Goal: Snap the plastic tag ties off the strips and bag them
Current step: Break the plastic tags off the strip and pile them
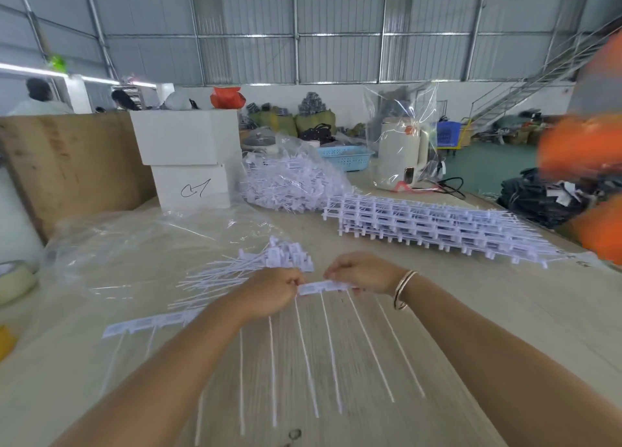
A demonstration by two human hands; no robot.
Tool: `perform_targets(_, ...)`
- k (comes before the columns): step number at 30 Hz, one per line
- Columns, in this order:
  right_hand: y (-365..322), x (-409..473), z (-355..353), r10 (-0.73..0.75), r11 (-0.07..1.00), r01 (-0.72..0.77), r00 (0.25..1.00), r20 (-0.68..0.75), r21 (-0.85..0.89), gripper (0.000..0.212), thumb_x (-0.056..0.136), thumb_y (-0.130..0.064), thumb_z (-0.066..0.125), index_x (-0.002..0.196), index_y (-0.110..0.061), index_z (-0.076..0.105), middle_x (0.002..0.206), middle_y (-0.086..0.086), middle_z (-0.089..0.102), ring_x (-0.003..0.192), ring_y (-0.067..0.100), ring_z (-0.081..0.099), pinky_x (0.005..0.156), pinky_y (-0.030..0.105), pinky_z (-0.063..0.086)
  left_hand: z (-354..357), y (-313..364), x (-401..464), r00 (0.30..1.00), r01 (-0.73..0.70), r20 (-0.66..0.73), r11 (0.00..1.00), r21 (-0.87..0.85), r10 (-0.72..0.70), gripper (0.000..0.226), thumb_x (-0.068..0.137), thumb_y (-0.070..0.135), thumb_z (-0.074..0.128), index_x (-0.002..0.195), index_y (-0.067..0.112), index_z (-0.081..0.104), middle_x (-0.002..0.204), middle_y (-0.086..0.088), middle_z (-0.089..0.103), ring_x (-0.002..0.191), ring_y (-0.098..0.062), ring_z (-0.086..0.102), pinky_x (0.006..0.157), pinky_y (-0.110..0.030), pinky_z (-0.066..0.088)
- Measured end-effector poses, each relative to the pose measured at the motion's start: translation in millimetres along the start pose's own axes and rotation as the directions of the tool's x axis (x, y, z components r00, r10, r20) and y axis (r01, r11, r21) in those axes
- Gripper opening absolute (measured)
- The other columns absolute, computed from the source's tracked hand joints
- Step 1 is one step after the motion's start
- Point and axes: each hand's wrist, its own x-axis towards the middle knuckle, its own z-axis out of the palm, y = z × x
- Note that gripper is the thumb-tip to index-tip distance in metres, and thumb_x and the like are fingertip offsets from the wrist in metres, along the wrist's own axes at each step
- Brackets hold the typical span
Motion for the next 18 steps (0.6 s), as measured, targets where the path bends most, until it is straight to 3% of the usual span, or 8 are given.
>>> perform_targets(4,14.0,-14.2,12.3,-0.040,0.994,0.042,0.999,-0.028,0.096,0.015,0.090,-0.008,0.054,0.101,-0.015,0.063,0.076,-0.002,0.057,0.064,0.010,0.050,0.054,0.015,0.040,22.5,5.6,-13.8,0.983,0.022,-0.182,0.986,0.165,0.008,0.025,0.093,0.023,0.039,0.109,0.033,0.056,0.108,0.004,0.060,0.098,-0.016,0.056,0.080,-0.032,0.044)
perform_targets(7,19.9,-25.1,17.7,-0.077,0.971,0.101,0.991,-0.112,0.218,0.028,0.088,0.002,0.052,0.107,-0.017,0.059,0.083,0.000,0.056,0.070,0.007,0.051,0.064,0.013,0.040,35.3,15.9,-19.2,0.956,-0.133,-0.241,0.981,0.139,0.164,0.037,0.088,0.030,0.049,0.126,0.030,0.047,0.126,0.011,0.050,0.115,-0.010,0.046,0.095,-0.035,0.040)
perform_targets(10,19.9,-34.3,20.3,-0.119,0.948,0.152,0.984,-0.132,0.278,0.033,0.087,0.006,0.051,0.112,-0.016,0.059,0.088,-0.001,0.057,0.072,0.004,0.052,0.066,0.010,0.041,45.8,23.5,-21.3,0.925,-0.209,-0.286,0.964,0.164,0.249,0.042,0.083,0.032,0.057,0.124,0.029,0.047,0.123,0.012,0.053,0.112,-0.010,0.049,0.094,-0.035,0.040)
perform_targets(14,15.9,-38.3,23.5,-0.145,0.938,0.174,0.983,-0.115,0.300,0.028,0.089,0.000,0.053,0.113,-0.014,0.060,0.093,-0.003,0.060,0.078,0.005,0.054,0.071,0.013,0.043,47.9,22.1,-21.9,0.873,-0.233,-0.373,0.941,0.247,0.314,0.026,0.085,0.032,0.057,0.110,0.026,0.055,0.109,0.010,0.059,0.100,-0.012,0.054,0.083,-0.031,0.041)
perform_targets(16,16.0,-37.8,23.0,-0.126,0.962,0.150,0.985,-0.115,0.228,0.015,0.091,-0.012,0.056,0.104,-0.013,0.064,0.091,-0.001,0.061,0.081,0.009,0.055,0.077,0.021,0.042,44.0,19.0,-24.6,0.833,-0.222,-0.448,0.938,0.266,0.324,0.017,0.086,0.033,0.056,0.101,0.026,0.057,0.102,0.011,0.058,0.095,-0.012,0.053,0.079,-0.030,0.040)
perform_targets(18,16.3,-37.6,23.2,-0.122,0.976,0.133,0.990,-0.072,0.170,0.016,0.092,-0.024,0.057,0.090,-0.011,0.067,0.083,0.005,0.058,0.077,0.013,0.052,0.074,0.028,0.039,40.8,15.5,-27.7,0.811,-0.191,-0.493,0.938,0.288,0.316,0.014,0.087,0.035,0.056,0.098,0.027,0.057,0.099,0.011,0.057,0.093,-0.011,0.052,0.076,-0.029,0.039)
